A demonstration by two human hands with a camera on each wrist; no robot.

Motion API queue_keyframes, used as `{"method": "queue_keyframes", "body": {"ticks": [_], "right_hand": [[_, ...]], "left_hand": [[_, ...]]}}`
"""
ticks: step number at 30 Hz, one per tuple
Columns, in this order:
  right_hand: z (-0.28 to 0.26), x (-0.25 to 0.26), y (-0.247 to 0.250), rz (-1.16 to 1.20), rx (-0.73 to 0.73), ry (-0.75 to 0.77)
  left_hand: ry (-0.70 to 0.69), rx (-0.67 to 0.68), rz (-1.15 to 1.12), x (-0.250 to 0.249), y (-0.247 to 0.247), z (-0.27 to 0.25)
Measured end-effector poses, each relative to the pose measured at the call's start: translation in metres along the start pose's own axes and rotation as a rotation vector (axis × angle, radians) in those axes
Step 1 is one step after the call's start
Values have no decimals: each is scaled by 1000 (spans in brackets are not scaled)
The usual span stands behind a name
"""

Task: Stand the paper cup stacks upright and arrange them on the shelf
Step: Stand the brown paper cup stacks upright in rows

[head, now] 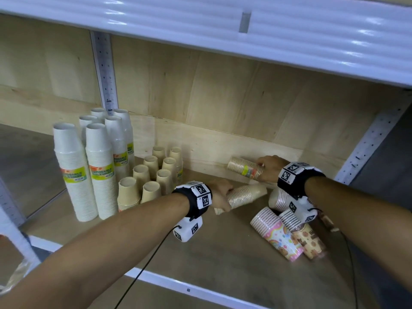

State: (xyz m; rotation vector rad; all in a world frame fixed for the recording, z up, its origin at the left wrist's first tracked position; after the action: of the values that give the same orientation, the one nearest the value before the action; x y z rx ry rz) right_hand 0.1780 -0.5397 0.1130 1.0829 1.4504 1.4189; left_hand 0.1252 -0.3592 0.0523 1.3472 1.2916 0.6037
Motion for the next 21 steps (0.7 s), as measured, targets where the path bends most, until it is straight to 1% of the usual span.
{"method": "queue_keyframes", "body": {"ticks": [4,11,15,21], "right_hand": [[-13,9,23,-27,-35,-49],[-34,24,46,90,-73,-43],[-39,46,45,106,-54,-34],[-42,78,25,140,39,-27]], "left_hand": [[10,-10,-158,11,7,-15],[76,-125,-350,23,14,-32],[128,-164,-435,31,7,-35],[202,-238,-451,39,-7,-33]]}}
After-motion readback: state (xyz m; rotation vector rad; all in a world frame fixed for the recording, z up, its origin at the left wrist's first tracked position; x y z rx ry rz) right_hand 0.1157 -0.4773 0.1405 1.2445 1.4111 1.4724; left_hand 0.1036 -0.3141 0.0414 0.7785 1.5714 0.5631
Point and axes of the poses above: each hand's wrist, its own z-axis towards the middle knuckle, its own y-axis out of the back of the hand, x = y × z, the point moved 4 cm from there along z, towards the middle knuckle, and after that the axes turned 9 degrees about y, right-handed, at the moved point
